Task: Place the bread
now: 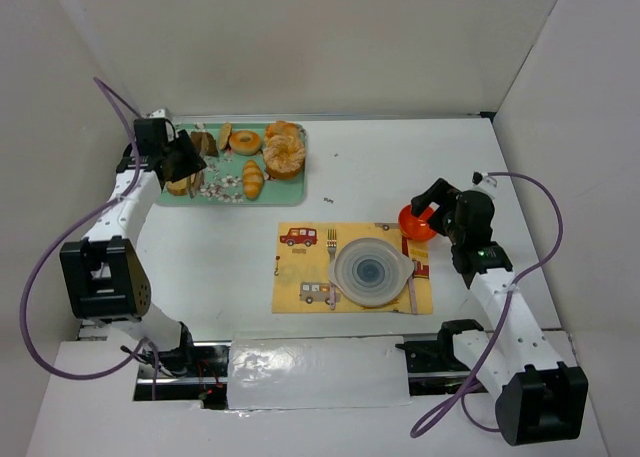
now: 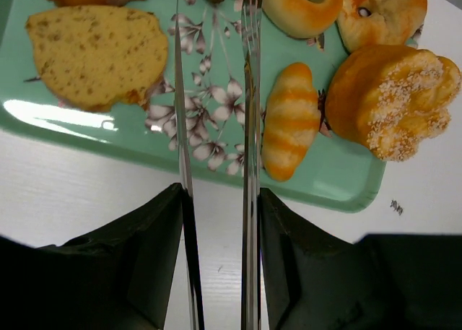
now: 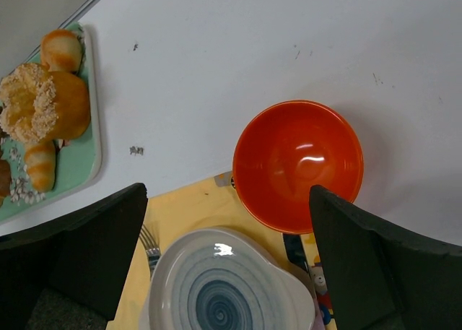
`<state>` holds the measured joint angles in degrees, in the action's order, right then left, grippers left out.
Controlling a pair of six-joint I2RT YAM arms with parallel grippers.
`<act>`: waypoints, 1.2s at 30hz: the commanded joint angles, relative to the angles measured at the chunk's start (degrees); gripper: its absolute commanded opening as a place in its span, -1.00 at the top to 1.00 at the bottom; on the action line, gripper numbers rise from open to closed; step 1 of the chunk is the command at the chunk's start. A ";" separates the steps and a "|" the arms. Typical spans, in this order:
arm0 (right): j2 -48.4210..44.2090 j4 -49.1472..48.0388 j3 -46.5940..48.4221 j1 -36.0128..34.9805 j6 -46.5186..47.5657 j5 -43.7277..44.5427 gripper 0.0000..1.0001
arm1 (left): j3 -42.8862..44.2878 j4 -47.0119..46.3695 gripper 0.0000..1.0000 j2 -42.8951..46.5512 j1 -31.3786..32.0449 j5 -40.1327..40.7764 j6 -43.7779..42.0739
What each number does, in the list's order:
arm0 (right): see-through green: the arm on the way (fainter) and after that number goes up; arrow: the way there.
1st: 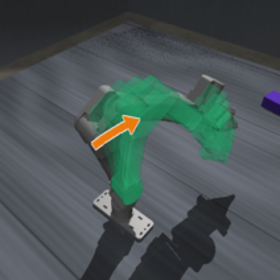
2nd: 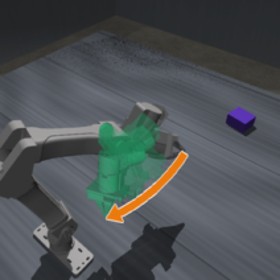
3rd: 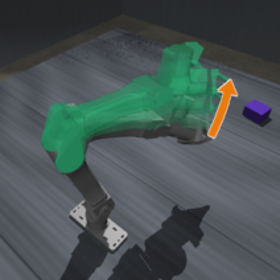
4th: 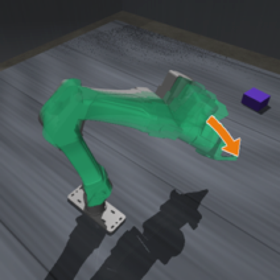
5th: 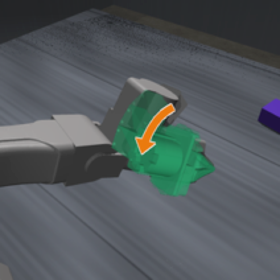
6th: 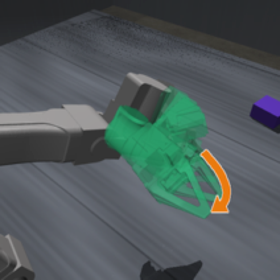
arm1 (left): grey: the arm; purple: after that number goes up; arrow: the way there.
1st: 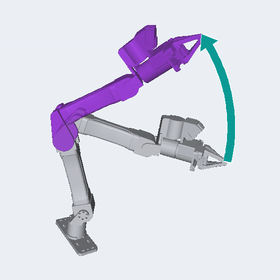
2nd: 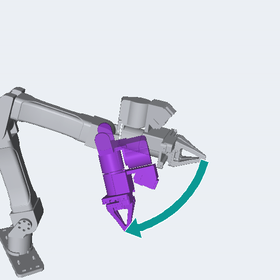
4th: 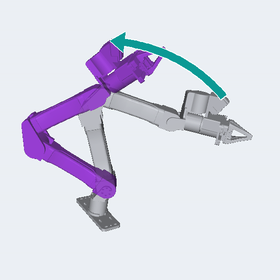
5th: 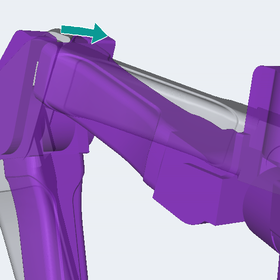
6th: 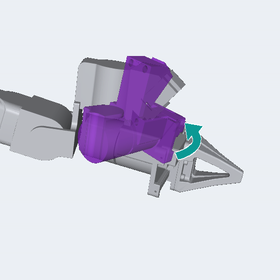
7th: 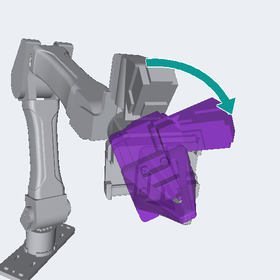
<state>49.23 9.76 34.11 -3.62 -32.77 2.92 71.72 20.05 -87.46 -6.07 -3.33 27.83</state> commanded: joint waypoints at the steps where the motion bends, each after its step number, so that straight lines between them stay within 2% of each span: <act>1: 0.69 -3.34 -0.27 -0.43 -0.10 1.39 -1.00 | 6.04 -5.28 -0.12 -4.89 0.18 -4.13 -4.18; 9: 1.83 -3.87 0.26 -0.43 -0.62 3.67 -1.00 | 17.48 -5.29 -0.12 -17.72 2.20 -2.20 -13.15; 16: 2.36 -3.87 0.26 -0.43 -1.67 4.73 -1.00 | 24.33 -5.29 -0.12 -23.71 2.72 -3.70 -15.62; 21: 3.59 -4.40 0.26 -0.43 -2.21 4.73 -1.00 | 27.94 -4.76 -0.12 -26.35 3.87 -1.68 -17.28; 27: 4.73 -4.40 0.26 -0.43 -2.21 4.73 -1.00 | 28.04 -3.09 -0.12 -26.89 6.76 -1.68 -17.82; 33: 4.20 -4.40 0.26 -0.43 -2.21 4.20 -1.00 | 24.88 -1.16 -0.12 -24.95 9.05 0.26 -12.20; 36: 3.68 -3.87 0.26 -0.43 -2.21 4.20 -1.00 | 24.25 -1.16 -0.09 -23.82 9.05 -2.02 -10.53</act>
<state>53.87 8.25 34.11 -3.62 -34.87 6.66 96.51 19.40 -114.10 3.38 -4.36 14.41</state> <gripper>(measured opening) 0.999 0.555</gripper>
